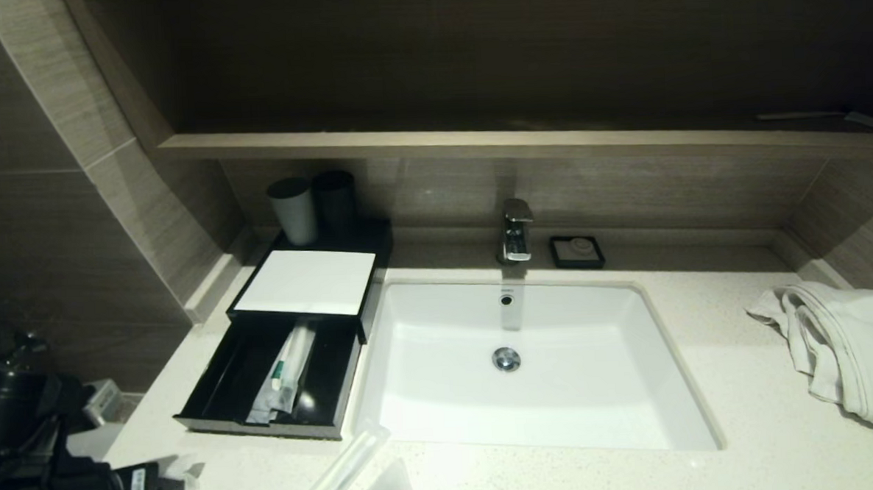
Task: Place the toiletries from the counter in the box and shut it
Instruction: Pick up the bathroom toiletry
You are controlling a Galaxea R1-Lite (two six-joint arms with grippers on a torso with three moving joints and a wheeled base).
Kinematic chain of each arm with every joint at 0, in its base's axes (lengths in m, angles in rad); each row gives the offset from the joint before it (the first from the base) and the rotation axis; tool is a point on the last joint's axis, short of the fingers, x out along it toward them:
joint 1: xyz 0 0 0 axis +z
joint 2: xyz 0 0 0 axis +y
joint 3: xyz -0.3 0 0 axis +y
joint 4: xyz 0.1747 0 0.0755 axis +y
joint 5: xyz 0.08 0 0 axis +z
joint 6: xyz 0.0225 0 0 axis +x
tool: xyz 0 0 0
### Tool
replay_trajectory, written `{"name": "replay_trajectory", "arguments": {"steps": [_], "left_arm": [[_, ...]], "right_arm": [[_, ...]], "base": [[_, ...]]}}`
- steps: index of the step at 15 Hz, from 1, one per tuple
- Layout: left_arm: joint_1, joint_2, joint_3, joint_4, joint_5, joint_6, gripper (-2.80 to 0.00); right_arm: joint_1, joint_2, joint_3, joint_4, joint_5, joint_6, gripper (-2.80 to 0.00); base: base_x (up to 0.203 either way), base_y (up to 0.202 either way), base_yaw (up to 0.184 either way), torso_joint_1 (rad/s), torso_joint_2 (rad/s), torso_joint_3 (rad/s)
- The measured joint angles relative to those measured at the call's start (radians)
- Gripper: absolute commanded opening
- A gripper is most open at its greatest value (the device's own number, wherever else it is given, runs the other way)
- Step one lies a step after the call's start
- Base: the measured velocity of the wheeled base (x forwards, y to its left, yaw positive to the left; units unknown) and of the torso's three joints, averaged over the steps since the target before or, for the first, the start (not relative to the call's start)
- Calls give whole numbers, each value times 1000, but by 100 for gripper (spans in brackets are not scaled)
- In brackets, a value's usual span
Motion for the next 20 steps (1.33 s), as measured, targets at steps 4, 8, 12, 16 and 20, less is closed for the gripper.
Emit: {"name": "replay_trajectory", "arguments": {"steps": [4,8,12,16,20], "left_arm": [[0,9,-6,0,0,38,0],[30,59,-5,-7,4,41,0],[55,112,-6,-26,3,42,0],[58,151,-7,-28,4,42,0],[58,189,-9,-58,6,43,0]], "right_arm": [[0,0,0,0,0,0,-280],[0,0,0,0,0,0,-280],[0,0,0,0,0,0,-280],[0,0,0,0,0,0,-280],[0,0,0,0,0,0,-280]], "base": [[0,0,0,0,0,0],[0,0,0,0,0,0],[0,0,0,0,0,0],[0,0,0,0,0,0],[0,0,0,0,0,0]]}}
